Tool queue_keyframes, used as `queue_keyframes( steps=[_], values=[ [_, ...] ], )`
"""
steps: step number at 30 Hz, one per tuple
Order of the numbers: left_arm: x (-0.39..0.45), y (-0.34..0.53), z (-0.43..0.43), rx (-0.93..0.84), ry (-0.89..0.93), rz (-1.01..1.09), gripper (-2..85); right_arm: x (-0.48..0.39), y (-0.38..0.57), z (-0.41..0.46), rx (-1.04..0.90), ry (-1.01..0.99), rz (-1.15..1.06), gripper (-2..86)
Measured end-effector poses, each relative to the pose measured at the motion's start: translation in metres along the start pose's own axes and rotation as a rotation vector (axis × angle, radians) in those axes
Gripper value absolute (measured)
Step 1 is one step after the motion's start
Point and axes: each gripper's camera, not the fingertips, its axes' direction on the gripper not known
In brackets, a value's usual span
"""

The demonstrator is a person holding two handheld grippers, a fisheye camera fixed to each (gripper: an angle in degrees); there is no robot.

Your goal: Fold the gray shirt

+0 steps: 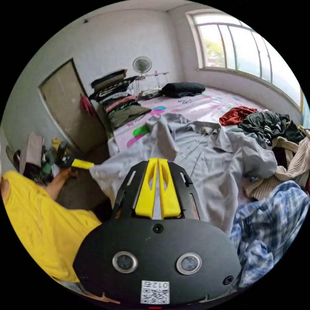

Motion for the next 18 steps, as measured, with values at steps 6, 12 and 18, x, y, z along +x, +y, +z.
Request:
queue_keyframes(
  steps=[6, 12, 18],
  values=[
    [-0.007, -0.01, 0.004, -0.06, -0.035, 0.001, -0.3, 0.085, -0.107, 0.133, -0.175, -0.024, 0.104, 5.9],
    [-0.021, -0.011, 0.021, -0.087, 0.015, -0.015, -0.3, 0.117, -0.146, 0.196, -0.293, 0.064, 0.084, 4.0],
    [-0.026, -0.016, 0.024, -0.097, 0.045, 0.004, -0.3, 0.17, -0.185, 0.18, -0.264, 0.147, 0.056, 1.6]
  ],
)
